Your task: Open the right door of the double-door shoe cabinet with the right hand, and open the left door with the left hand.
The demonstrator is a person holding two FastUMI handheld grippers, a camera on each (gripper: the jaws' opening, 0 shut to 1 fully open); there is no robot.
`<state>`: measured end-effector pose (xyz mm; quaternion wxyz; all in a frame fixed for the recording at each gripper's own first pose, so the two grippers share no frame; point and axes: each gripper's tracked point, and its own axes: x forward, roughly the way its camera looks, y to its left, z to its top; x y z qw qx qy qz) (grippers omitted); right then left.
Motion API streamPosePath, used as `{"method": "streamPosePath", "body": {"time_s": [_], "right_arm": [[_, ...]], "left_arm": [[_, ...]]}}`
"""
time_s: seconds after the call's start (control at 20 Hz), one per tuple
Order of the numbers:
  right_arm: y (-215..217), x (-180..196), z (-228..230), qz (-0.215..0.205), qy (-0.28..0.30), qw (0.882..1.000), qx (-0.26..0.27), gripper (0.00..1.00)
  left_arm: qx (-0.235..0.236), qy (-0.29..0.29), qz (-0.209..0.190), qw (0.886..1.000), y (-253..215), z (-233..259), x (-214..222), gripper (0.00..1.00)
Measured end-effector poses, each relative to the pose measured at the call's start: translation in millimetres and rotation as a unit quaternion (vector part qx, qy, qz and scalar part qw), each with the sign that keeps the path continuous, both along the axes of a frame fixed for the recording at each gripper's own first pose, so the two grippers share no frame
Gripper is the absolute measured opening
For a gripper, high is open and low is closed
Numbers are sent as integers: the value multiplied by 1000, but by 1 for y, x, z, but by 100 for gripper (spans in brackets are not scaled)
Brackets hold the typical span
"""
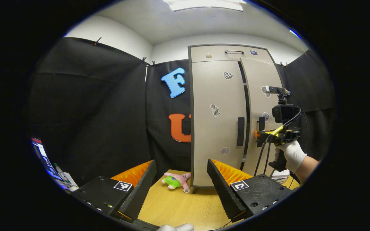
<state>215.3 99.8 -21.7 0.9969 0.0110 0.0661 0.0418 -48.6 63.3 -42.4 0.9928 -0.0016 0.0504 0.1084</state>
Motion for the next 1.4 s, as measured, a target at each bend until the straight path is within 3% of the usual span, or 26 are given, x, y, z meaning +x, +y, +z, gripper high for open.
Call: {"method": "streamPosePath", "body": {"time_s": [0.35,0.95,1.4], "right_arm": [[-14,-31,-2,6,7,1000,15,24],[-68,-96,-3,-24,7,1000,3,22],[-109,-123,-3,-44,2,999,-1,17]], "left_arm": [[-6,-10,-31,999,-12,3,-6,95],[0,-22,-83,996,-25,12,-10,95],[-1,-9,-124,992,-34,11,-13,95]]}}
